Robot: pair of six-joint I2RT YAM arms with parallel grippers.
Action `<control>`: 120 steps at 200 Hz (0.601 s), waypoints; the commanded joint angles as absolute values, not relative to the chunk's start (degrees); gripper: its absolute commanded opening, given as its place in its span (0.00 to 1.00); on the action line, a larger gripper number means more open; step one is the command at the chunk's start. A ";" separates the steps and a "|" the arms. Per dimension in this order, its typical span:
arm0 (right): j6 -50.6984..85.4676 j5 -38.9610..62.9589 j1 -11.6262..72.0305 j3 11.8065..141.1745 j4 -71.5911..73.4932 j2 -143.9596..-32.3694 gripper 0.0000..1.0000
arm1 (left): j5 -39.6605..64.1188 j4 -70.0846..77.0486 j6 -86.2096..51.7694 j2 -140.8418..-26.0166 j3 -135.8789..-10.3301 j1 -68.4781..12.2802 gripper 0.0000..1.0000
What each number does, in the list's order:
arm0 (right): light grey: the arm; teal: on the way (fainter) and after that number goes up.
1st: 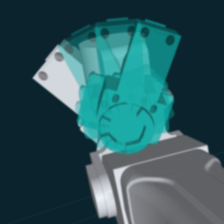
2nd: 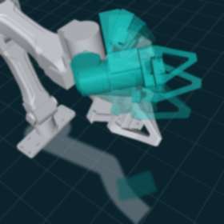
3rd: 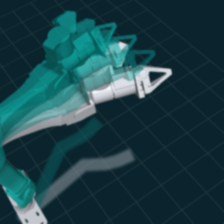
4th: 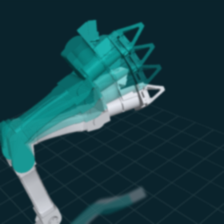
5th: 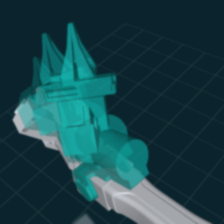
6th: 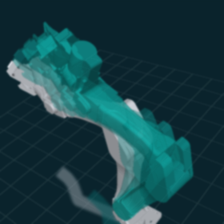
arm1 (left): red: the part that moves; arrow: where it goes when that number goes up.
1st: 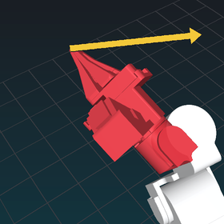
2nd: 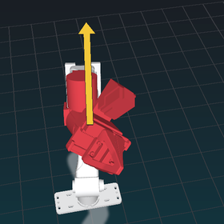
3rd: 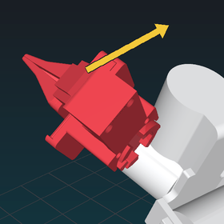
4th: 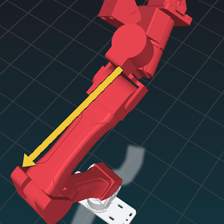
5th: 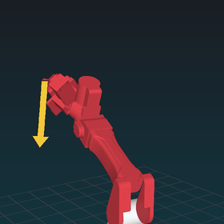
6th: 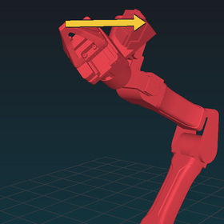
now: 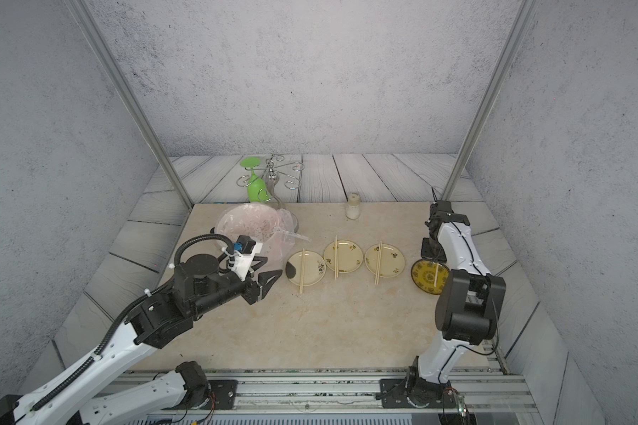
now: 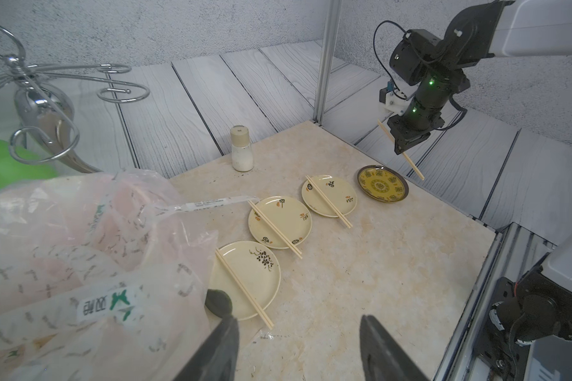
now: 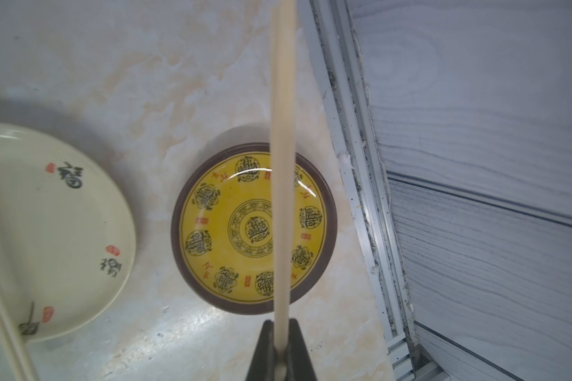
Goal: Remove the packaging of disposable chopsticks
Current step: Place the disposable chopsticks on the plate.
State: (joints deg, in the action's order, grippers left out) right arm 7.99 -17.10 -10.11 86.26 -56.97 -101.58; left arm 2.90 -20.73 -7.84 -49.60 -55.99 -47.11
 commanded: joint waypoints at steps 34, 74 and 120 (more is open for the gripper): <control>9.32 -22.75 -10.30 87.09 -60.48 -109.48 0.00 | 4.82 -18.94 -7.29 -52.79 -55.74 -45.45 0.61; 9.33 -20.56 -10.34 86.66 -58.55 -112.43 0.00 | 4.43 -17.96 -7.74 -55.44 -55.56 -44.77 0.60; 8.76 -21.39 -10.33 87.66 -58.81 -113.91 0.00 | 5.72 -16.71 -9.58 -53.77 -55.09 -42.50 0.60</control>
